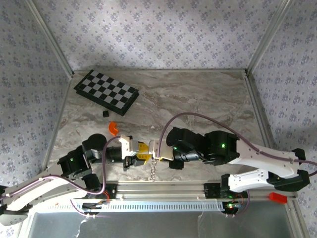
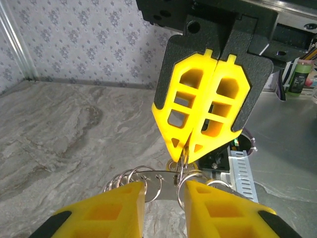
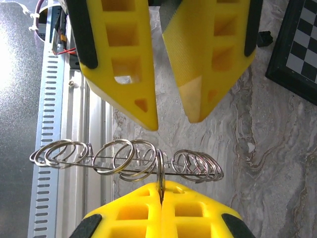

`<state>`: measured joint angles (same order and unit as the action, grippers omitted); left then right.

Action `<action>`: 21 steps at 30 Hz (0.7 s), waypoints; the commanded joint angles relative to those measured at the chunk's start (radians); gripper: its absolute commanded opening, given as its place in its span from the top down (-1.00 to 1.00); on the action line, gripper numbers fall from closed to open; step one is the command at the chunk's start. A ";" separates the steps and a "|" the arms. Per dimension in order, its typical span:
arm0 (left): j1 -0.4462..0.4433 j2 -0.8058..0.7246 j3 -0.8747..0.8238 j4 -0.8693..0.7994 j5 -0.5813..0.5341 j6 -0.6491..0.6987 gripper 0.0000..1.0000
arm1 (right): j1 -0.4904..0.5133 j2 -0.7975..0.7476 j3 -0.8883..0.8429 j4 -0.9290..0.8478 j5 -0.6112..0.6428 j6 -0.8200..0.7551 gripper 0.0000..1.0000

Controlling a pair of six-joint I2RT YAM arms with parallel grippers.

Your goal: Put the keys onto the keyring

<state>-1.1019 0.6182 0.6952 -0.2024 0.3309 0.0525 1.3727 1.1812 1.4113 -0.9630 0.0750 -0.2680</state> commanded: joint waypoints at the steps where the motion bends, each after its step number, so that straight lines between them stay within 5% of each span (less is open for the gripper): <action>1: -0.007 0.019 0.019 0.064 0.040 0.004 0.45 | -0.005 0.003 0.042 -0.016 -0.025 -0.025 1.00; 21: -0.007 0.032 0.032 0.042 0.022 0.030 0.52 | -0.032 -0.012 0.007 -0.011 -0.027 -0.025 1.00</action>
<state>-1.1019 0.6804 0.6949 -0.1589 0.3622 0.0608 1.3476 1.1893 1.4120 -1.0031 0.0528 -0.2821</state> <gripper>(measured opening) 0.243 0.052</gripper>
